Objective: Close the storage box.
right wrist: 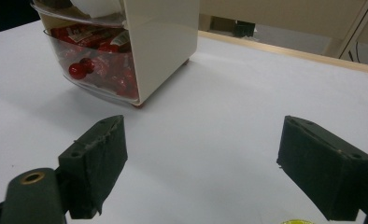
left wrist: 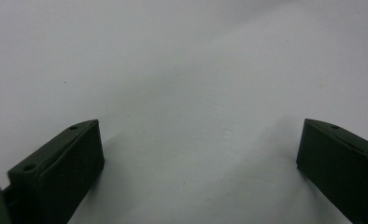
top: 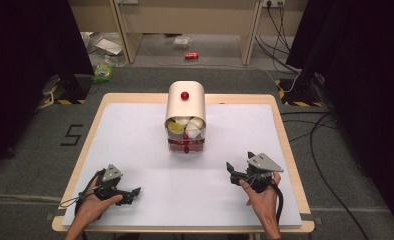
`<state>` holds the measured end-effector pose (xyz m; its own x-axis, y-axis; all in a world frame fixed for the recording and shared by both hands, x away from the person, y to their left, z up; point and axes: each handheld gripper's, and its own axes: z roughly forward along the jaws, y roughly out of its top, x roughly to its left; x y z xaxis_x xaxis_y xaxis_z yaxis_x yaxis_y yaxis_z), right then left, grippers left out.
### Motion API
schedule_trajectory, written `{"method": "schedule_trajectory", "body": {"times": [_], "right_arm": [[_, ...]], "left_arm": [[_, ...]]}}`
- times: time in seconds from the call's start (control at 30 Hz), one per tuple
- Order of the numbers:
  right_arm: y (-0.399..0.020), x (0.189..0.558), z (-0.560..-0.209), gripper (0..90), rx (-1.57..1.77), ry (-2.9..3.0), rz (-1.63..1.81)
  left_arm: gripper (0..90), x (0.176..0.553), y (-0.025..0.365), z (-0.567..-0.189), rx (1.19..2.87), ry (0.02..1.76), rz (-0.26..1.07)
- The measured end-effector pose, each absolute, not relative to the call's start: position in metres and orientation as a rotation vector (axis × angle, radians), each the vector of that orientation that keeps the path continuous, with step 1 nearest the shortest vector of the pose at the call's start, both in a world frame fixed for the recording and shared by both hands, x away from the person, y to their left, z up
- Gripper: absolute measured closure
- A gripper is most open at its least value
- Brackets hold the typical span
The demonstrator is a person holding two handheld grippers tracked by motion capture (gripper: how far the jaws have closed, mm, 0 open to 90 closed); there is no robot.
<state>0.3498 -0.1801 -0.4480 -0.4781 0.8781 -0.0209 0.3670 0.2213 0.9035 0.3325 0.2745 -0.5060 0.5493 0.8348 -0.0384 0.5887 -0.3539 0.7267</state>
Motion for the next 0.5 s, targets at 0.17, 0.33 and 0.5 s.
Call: {"method": "schedule_trajectory", "body": {"times": [0.17,0.33,0.5], "right_arm": [[-0.1832,0.3469,-0.4494,15.7,1.146,1.954,1.217],[-0.1865,0.3446,-0.4507,15.4,1.153,1.953,1.211],[-0.1897,0.3423,-0.4518,15.3,1.157,1.946,1.208]], "left_arm": [[0.0,0.3325,0.2745,-0.506,2.078,1.142,0.446],[0.0,0.3325,0.2744,-0.506,2.077,1.142,0.446],[0.0,0.3325,0.2744,-0.506,2.077,1.142,0.446]]}}
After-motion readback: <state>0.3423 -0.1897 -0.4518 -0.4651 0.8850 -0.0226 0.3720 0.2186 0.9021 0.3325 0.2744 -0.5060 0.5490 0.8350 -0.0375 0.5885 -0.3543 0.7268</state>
